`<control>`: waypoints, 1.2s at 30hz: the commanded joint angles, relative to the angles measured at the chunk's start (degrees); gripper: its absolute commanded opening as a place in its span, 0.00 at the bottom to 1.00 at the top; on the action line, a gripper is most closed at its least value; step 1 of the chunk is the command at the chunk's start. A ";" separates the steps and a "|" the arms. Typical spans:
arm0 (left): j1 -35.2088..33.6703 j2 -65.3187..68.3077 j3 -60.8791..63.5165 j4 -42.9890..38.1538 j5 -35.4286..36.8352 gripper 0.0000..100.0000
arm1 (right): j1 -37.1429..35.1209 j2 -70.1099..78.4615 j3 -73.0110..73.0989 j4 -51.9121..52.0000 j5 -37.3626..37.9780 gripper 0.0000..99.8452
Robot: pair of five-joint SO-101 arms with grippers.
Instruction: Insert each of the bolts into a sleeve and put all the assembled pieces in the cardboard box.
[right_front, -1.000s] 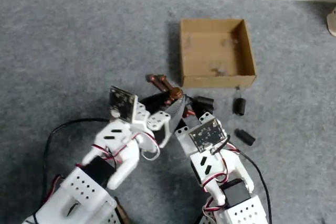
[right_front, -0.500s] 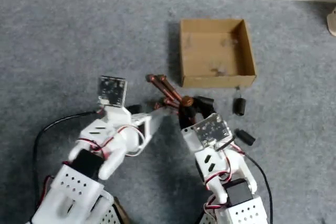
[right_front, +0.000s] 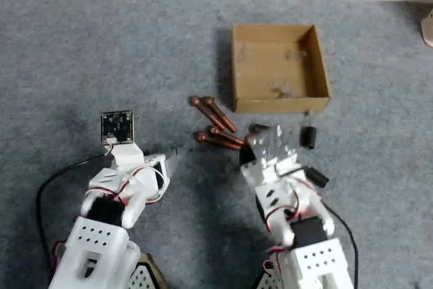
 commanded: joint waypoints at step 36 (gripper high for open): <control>-0.48 -0.57 3.56 -6.59 -0.35 0.20 | 9.01 99.56 -82.68 -4.00 -2.20 0.21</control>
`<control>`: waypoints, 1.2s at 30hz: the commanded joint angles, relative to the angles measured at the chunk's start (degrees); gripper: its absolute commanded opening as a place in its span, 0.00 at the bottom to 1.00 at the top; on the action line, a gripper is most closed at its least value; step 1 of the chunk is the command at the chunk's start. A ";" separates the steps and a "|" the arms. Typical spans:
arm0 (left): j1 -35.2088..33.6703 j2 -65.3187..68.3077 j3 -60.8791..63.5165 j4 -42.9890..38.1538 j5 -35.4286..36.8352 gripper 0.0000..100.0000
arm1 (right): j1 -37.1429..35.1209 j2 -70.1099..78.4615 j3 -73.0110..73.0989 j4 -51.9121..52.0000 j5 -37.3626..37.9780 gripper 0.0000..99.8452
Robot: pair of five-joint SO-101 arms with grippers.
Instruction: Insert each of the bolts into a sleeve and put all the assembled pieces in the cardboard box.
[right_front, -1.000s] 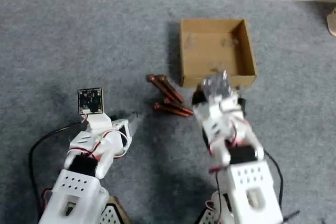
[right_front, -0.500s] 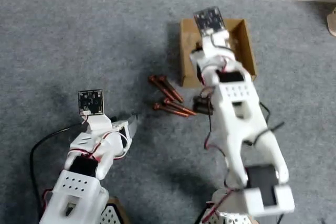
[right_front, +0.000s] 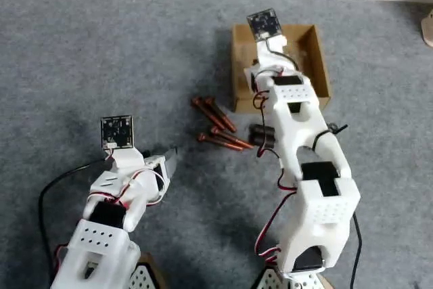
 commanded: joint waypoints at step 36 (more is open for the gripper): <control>-0.31 -0.57 -0.31 -0.97 -0.35 0.20 | 13.05 -22.73 -9.98 59.21 8.79 0.15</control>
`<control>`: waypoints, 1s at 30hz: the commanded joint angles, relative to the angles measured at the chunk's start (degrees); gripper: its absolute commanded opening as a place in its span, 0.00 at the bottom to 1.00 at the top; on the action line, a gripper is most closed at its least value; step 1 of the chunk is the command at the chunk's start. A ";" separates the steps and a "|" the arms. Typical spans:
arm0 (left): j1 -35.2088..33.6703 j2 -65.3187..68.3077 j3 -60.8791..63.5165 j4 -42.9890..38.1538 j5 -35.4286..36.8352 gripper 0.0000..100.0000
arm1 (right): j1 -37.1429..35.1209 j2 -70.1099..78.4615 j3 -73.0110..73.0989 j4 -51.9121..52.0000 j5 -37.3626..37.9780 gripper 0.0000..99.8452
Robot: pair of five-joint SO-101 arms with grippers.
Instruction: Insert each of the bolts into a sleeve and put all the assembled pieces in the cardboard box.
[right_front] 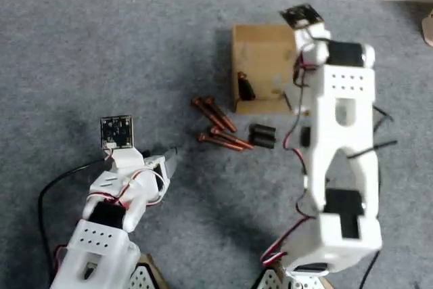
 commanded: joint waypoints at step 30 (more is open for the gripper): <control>-0.13 -0.57 -0.31 -0.97 -0.35 0.20 | 6.55 2.77 34.86 -36.97 -10.02 0.15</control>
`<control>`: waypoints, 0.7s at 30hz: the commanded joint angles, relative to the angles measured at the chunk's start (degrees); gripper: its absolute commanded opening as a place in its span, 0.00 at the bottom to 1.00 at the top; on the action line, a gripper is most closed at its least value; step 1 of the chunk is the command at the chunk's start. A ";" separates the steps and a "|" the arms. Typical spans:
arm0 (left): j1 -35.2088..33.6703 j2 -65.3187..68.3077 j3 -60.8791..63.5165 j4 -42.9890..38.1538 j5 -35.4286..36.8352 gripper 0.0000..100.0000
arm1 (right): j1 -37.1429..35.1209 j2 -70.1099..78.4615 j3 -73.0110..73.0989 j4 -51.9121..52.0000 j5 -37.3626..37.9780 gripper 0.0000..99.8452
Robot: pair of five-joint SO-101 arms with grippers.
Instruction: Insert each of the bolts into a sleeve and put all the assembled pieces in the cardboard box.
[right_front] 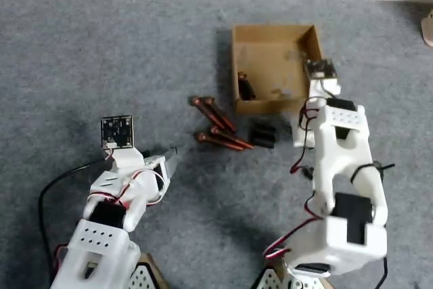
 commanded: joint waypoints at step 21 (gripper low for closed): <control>-0.22 -0.57 -0.31 -0.97 -0.35 0.20 | 1.36 6.02 -15.16 4.62 -2.73 0.15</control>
